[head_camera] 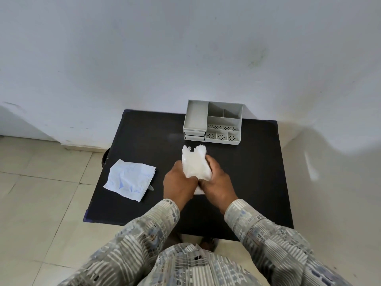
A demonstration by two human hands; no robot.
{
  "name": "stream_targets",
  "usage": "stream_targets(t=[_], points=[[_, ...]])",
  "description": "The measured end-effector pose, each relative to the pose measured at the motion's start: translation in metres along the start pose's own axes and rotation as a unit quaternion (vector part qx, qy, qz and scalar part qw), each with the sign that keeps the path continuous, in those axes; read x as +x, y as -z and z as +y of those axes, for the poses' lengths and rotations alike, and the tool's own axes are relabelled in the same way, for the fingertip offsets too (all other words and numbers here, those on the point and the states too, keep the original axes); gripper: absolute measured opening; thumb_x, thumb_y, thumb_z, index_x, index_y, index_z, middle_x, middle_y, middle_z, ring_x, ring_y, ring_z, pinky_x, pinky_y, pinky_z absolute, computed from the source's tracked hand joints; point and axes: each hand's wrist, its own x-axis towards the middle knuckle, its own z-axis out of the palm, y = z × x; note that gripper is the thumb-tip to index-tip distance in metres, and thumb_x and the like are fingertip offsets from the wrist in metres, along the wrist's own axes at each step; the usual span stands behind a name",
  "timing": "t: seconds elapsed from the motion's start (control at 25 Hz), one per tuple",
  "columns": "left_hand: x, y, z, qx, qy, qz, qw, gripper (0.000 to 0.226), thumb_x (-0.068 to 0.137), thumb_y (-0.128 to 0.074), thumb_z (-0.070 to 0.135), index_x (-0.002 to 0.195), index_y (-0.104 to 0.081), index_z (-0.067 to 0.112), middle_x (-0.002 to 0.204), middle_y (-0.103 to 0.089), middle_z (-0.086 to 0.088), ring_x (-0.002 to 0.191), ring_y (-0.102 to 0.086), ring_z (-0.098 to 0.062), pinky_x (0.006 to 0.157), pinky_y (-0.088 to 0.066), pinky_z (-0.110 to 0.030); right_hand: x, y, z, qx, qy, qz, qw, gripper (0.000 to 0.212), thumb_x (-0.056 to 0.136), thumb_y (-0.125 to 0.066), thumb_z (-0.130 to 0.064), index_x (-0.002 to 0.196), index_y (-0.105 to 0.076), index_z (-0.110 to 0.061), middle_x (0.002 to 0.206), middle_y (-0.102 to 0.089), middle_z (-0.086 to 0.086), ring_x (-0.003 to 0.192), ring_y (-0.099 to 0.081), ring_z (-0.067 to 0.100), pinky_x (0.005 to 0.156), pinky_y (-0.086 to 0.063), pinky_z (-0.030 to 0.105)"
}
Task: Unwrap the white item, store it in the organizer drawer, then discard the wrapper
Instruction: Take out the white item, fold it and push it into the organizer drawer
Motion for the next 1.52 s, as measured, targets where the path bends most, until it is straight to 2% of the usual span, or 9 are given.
stream_targets(t=[0.24,0.4,0.56,0.68,0.84,1.08,1.24,1.36,1.52], points=[[0.025,0.014,0.005,0.084,-0.1,0.003,0.991,0.078,0.082,-0.067,0.008,0.156,-0.043,0.012,0.135,-0.069,-0.016,0.123,-0.066,-0.036,0.103,-0.051,-0.043,0.011,-0.029,-0.007,-0.031,0.043,0.037,0.998,0.072,0.095,-0.067,-0.01,0.161,-0.039,-0.021,0.134,-0.07,0.009,0.112,-0.072,0.027,0.098,-0.059,0.036],[0.049,0.032,-0.002,0.065,-0.143,-0.022,0.987,0.078,0.087,-0.071,0.01,0.159,-0.042,0.015,0.152,-0.06,-0.011,0.137,-0.058,-0.03,0.115,-0.046,-0.042,0.032,-0.036,-0.021,0.223,-0.107,0.002,0.969,0.056,0.088,-0.071,-0.004,0.139,-0.062,-0.025,0.12,-0.079,0.003,0.109,-0.077,0.027,0.093,-0.064,0.05],[0.08,0.043,-0.006,-0.003,-0.11,-0.069,0.991,0.067,0.086,-0.078,0.04,0.147,-0.054,0.026,0.131,-0.071,0.003,0.116,-0.068,-0.02,0.1,-0.058,-0.041,0.048,-0.038,-0.033,0.349,-0.165,0.006,0.922,0.052,0.094,-0.06,0.011,0.136,-0.064,-0.019,0.123,-0.077,0.012,0.108,-0.077,0.034,0.074,-0.067,0.046],[0.12,0.047,-0.008,-0.132,-0.012,-0.088,0.987,0.038,0.091,-0.067,0.059,0.12,-0.066,0.034,0.108,-0.075,0.007,0.096,-0.075,-0.018,0.077,-0.068,-0.05,0.06,-0.041,-0.028,0.401,-0.165,0.049,0.9,0.054,0.093,-0.06,0.013,0.138,-0.062,-0.018,0.125,-0.077,0.011,0.109,-0.077,0.033,0.075,-0.066,0.043],[0.192,0.036,-0.001,-0.214,0.111,-0.088,0.967,0.01,0.099,-0.067,0.021,0.109,-0.066,0.022,0.106,-0.077,-0.01,0.072,-0.073,-0.024,0.059,-0.061,-0.038,0.069,-0.033,-0.015,0.413,-0.159,0.081,0.893,0.052,0.093,-0.061,0.012,0.131,-0.066,-0.023,0.122,-0.08,0.005,0.111,-0.077,0.029,0.08,-0.065,0.045],[0.27,-0.008,0.007,-0.261,0.277,-0.11,0.918,0.025,0.096,-0.057,-0.005,0.116,-0.07,0.001,0.073,-0.066,-0.011,0.061,-0.068,-0.019,0.038,-0.054,-0.025,0.078,-0.021,0.011,0.418,-0.188,0.122,0.88,0.049,0.095,-0.063,0.007,0.134,-0.066,-0.023,0.13,-0.076,0.006,0.12,-0.072,0.03,0.082,-0.064,0.044],[0.287,-0.035,0.009,-0.283,0.293,-0.121,0.905,0.034,0.094,-0.063,-0.007,0.128,-0.066,-0.005,0.086,-0.072,-0.015,0.068,-0.074,-0.022,0.041,-0.058,-0.028,0.09,-0.016,0.014,0.414,-0.191,0.117,0.882,0.048,0.095,-0.064,0.006,0.135,-0.066,-0.022,0.127,-0.077,0.003,0.118,-0.074,0.027,0.081,-0.065,0.042],[0.286,-0.049,0.01,-0.323,0.297,-0.116,0.891,0.031,0.096,-0.061,-0.006,0.127,-0.066,-0.004,0.101,-0.075,-0.015,0.074,-0.075,-0.023,0.057,-0.062,-0.037,0.1,-0.011,0.016,0.409,-0.189,0.111,0.886,0.049,0.095,-0.064,0.006,0.136,-0.065,-0.022,0.127,-0.078,0.003,0.117,-0.074,0.026,0.08,-0.065,0.042],[0.268,-0.052,0.008,-0.338,0.296,-0.098,0.888,0.013,0.097,-0.065,0.0,0.108,-0.071,0.004,0.089,-0.074,-0.012,0.066,-0.07,-0.019,0.059,-0.06,-0.036,0.104,-0.003,0.019,0.412,-0.187,0.097,0.886,0.05,0.096,-0.064,0.007,0.137,-0.064,-0.021,0.127,-0.078,0.002,0.115,-0.075,0.024,0.081,-0.065,0.042]])
